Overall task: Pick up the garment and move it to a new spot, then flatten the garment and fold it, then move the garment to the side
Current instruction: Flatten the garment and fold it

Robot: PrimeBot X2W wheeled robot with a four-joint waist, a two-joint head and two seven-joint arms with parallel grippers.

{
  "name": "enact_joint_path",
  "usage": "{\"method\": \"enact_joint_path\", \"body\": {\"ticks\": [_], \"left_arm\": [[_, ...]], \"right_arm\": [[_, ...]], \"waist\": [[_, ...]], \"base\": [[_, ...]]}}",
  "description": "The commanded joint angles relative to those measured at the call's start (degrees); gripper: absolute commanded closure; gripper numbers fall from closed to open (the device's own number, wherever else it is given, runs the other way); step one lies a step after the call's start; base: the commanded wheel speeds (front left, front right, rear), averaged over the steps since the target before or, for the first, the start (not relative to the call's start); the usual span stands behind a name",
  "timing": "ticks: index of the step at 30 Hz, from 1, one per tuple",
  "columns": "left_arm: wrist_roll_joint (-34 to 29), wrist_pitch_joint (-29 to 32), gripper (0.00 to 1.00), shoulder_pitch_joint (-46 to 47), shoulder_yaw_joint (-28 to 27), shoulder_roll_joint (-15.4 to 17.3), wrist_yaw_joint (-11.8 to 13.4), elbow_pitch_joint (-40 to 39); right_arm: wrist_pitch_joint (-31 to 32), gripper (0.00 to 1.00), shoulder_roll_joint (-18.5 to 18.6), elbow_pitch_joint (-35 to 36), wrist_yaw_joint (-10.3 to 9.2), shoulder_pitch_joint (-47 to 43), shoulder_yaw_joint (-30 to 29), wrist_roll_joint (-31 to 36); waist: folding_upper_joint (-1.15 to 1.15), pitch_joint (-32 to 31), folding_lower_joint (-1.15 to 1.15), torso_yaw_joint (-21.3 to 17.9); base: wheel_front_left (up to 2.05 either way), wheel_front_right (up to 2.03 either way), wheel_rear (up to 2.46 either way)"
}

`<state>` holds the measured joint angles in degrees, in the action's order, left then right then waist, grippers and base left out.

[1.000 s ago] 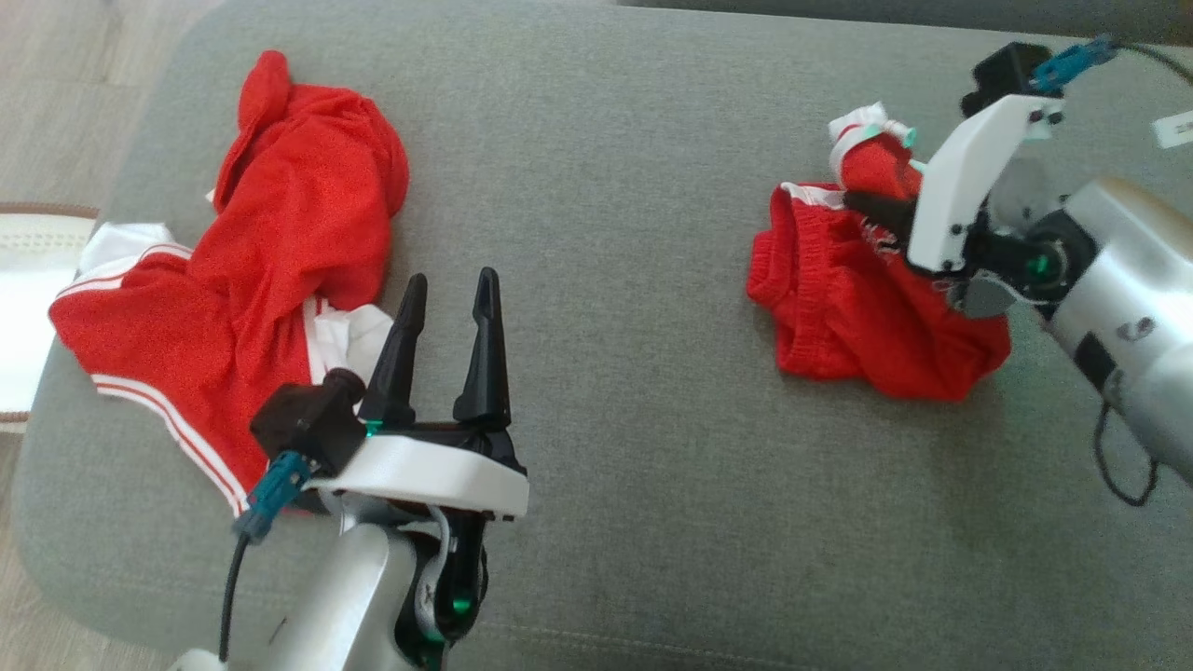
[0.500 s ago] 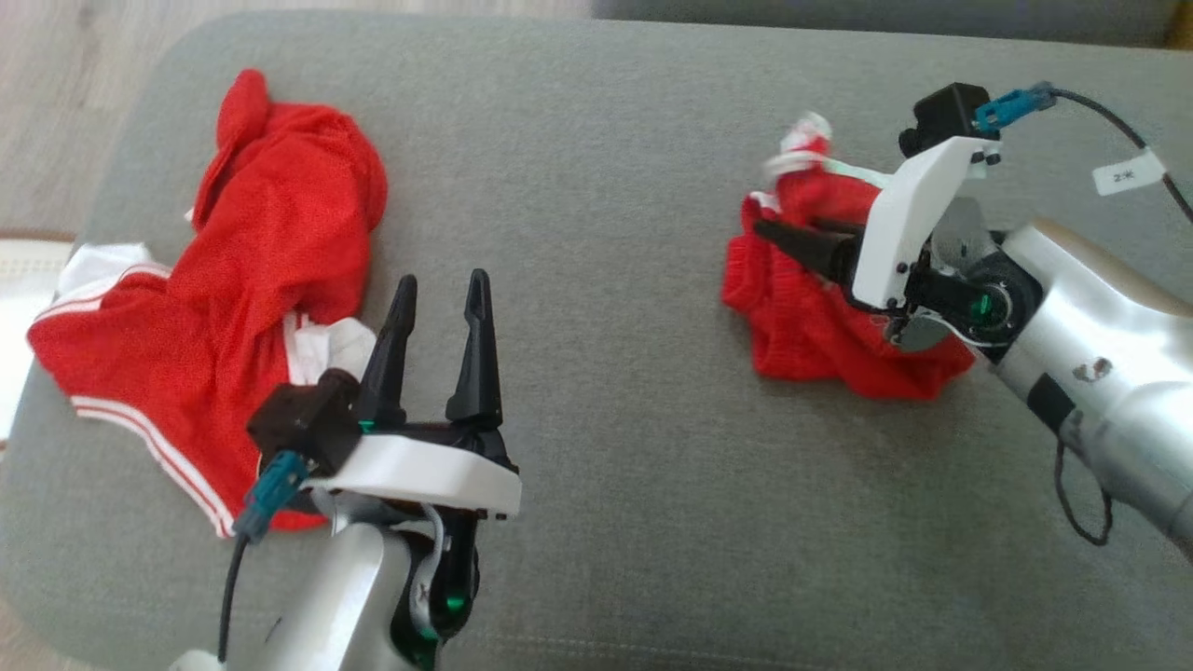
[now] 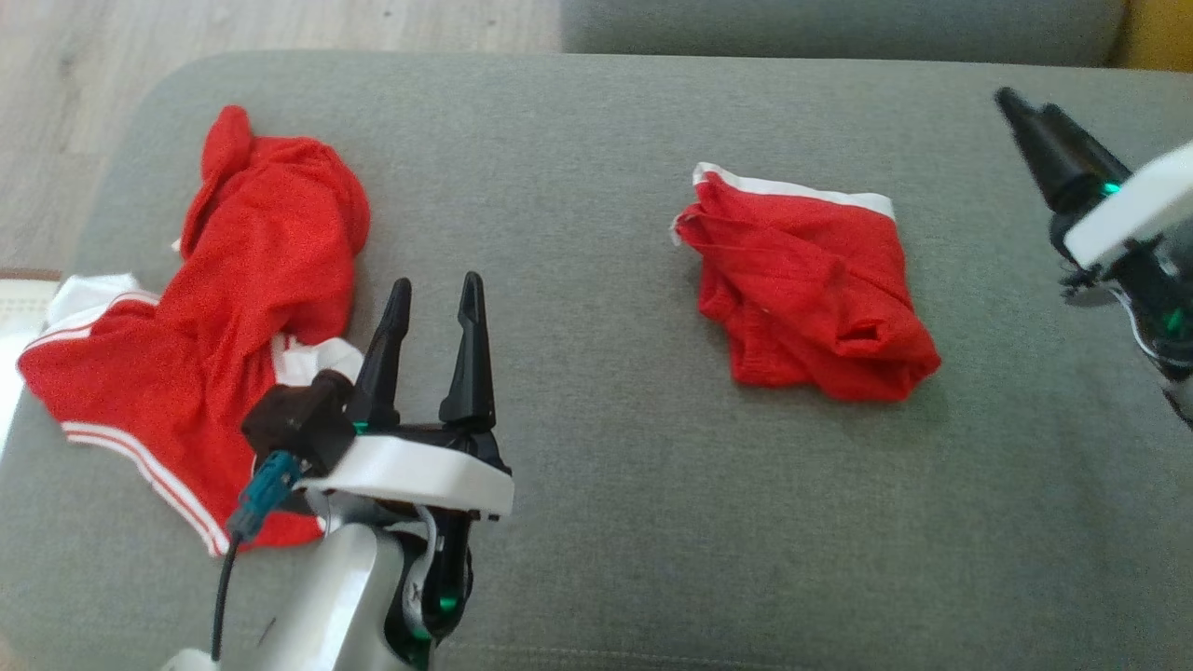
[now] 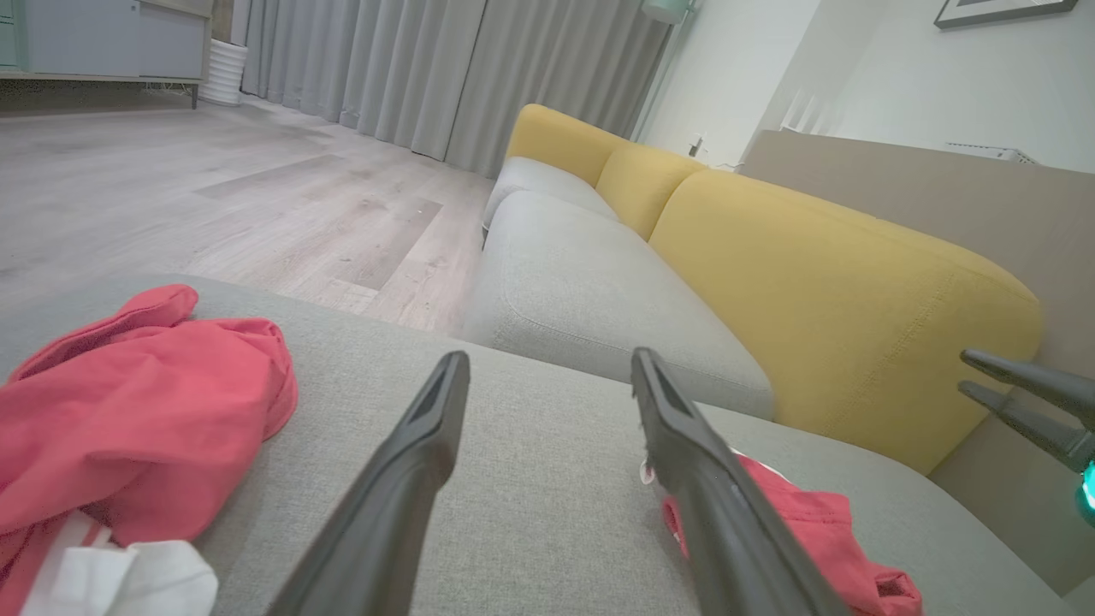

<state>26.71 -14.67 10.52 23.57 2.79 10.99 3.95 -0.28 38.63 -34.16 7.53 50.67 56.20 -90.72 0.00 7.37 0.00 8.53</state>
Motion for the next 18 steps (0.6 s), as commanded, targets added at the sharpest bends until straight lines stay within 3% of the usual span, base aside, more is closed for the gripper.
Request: {"method": "enact_joint_path", "body": {"ticks": [1, 8, 9, 10, 13, 18], "left_arm": [[-0.31, -0.33, 0.00, 0.51, -1.63, 0.09, -0.31, -1.85], [-0.43, -0.33, 0.00, 0.16, -1.39, 0.09, -0.47, -1.55], [-0.41, -0.33, 0.00, 0.14, -1.36, 0.09, -0.46, -1.56], [-0.36, -0.33, 0.00, 0.08, -1.28, 0.09, -0.47, -1.50], [-0.12, -0.33, 0.00, -0.32, -0.28, 0.09, -0.54, -0.94], [0.33, -0.33, 0.00, -0.27, 0.25, 0.09, -0.23, -0.89]], "right_arm": [[-2.02, 0.00, 0.25, -0.48, -0.04, -1.95, -1.61, -1.17], [3.27, 0.00, -3.89, -8.74, -0.04, -4.82, -3.97, -9.88], [4.43, 0.80, -5.20, -10.13, -0.04, -4.87, -5.14, -12.36], [6.39, 1.00, -6.69, -11.52, -0.04, -5.07, -6.31, -15.33], [15.21, 1.00, -12.14, -18.03, -0.04, -5.51, -9.46, -26.11], [22.98, 1.00, -17.46, -23.56, -0.04, -5.49, -10.46, -33.31]], "waist": [[0.00, 0.00, 0.00, 0.80], [0.00, 0.52, 0.00, 2.90], [0.00, 0.61, 0.00, 3.18], [0.00, 0.65, 0.00, 3.46], [0.00, 0.68, 0.00, 4.61], [0.00, 0.84, 0.00, 5.93]], "base": [[0.00, 0.00, 0.00], [0.00, 0.00, 0.00], [0.00, 0.00, 0.00], [0.00, 0.00, 0.00], [0.00, 0.00, 0.00], [0.00, 0.00, 0.00]]}}
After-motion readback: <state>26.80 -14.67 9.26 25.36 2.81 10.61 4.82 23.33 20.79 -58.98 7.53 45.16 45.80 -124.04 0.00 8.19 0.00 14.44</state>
